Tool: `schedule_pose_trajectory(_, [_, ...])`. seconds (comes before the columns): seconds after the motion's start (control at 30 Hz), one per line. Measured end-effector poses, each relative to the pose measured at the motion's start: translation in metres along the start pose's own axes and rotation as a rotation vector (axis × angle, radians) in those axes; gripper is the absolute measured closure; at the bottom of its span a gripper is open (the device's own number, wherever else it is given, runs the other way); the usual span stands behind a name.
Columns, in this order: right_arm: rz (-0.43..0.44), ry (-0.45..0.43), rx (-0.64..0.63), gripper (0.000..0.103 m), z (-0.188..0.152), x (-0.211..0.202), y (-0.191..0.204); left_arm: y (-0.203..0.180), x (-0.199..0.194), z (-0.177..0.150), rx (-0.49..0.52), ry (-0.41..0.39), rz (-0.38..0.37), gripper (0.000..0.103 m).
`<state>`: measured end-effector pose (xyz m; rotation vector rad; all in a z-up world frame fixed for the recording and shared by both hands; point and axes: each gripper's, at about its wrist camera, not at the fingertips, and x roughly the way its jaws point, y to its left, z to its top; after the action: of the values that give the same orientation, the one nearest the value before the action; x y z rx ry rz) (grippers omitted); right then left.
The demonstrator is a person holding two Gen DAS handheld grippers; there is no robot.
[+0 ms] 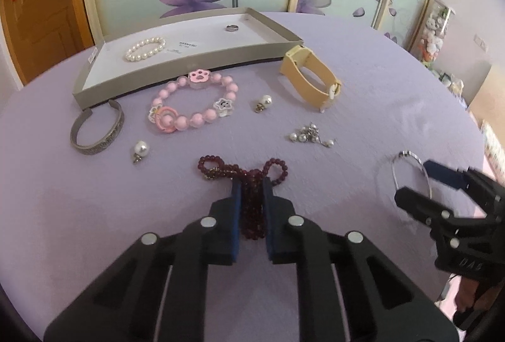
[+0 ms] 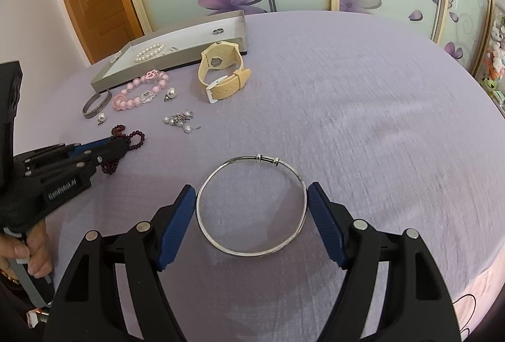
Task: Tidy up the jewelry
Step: 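Grasp the dark red bead strand with the left tool while the right tool holds the bangle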
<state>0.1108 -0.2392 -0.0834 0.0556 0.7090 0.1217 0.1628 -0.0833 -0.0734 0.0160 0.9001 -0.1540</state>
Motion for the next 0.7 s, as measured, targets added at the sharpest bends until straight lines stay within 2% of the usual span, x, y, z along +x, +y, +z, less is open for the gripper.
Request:
schedule_pose_trajectory(0.07, [0.002, -0.005, -0.004, 0.029, 0.001, -0.001, 0.003, 0.0, -0.002, -0.002, 0.014, -0.005, 0.003, 0.092])
schedule_pose_trajectory(0.23, [0.015, -0.024, -0.017, 0.029, 0.008, -0.008, 0.011, 0.015, -0.016, -0.002, -0.021, -0.012, -0.042, 0.094])
schedule_pose_trajectory(0.7, [0.066, -0.086, -0.056, 0.029, 0.031, -0.023, 0.039, 0.05, -0.105, 0.015, -0.072, -0.163, -0.097, 0.095])
